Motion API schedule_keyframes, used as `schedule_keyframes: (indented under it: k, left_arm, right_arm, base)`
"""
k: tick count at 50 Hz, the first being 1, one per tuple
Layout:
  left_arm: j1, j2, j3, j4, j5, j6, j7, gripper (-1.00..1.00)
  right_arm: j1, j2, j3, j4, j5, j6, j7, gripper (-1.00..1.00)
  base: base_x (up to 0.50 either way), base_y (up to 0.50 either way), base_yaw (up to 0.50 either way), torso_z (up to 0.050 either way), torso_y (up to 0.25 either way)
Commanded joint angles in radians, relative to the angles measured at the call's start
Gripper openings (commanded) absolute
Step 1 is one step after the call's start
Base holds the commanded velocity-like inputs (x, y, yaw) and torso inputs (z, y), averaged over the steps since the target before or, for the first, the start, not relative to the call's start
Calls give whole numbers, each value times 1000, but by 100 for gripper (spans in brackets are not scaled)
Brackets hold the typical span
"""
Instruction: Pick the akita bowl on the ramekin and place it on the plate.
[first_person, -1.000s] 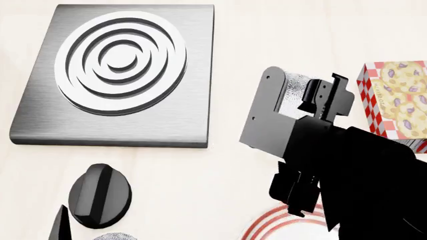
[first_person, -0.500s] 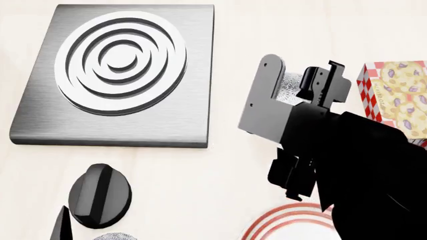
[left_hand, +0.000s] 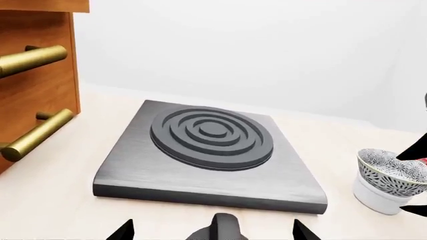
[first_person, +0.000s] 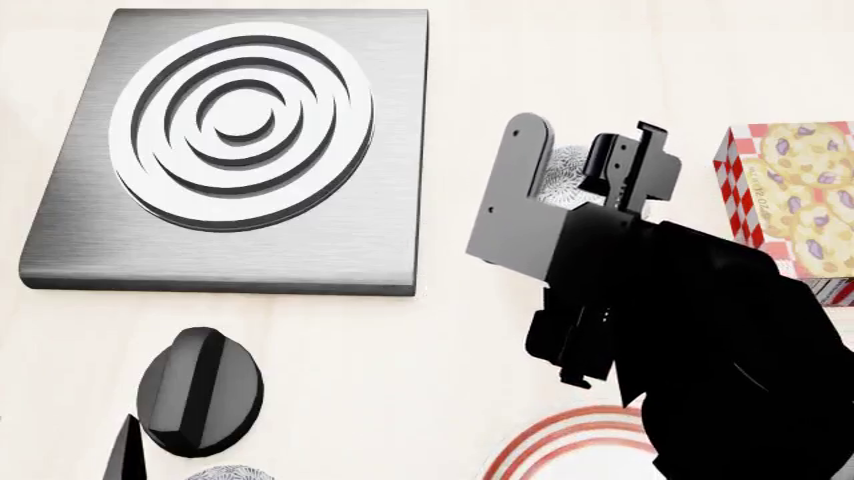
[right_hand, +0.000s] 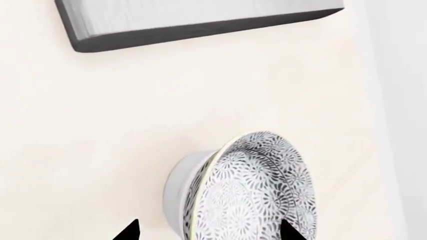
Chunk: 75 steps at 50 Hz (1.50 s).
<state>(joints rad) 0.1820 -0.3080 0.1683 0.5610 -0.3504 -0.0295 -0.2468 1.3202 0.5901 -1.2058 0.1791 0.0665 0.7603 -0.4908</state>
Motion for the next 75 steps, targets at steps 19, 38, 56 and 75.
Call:
schedule_keyframes:
  k: [19,38,56,75]
  left_arm:
    - [-5,-5,11,-17,-2,8,-9,100]
    - [-9,-9,22,-25,1,7,-16,100]
    - [-11,-14,29,-21,-2,4,-24,100]
    - [-10,-22,29,-12,-10,4,-33,100]
  right_arm:
    - [-37,-17,15,78,15,-45,22,-100]
    - [-25,-2,4,49,-3,-37,22,-100]
    - [36,120,46,-243,-5,77,13,-100]
    - [140,250,-9,-576,37,315,-175,-100]
  base:
    - [0,0,0,0,0]
    - [0,0,0,0,0]
    - [0,0,0,0,0]
    - [0,0,0,0,0]
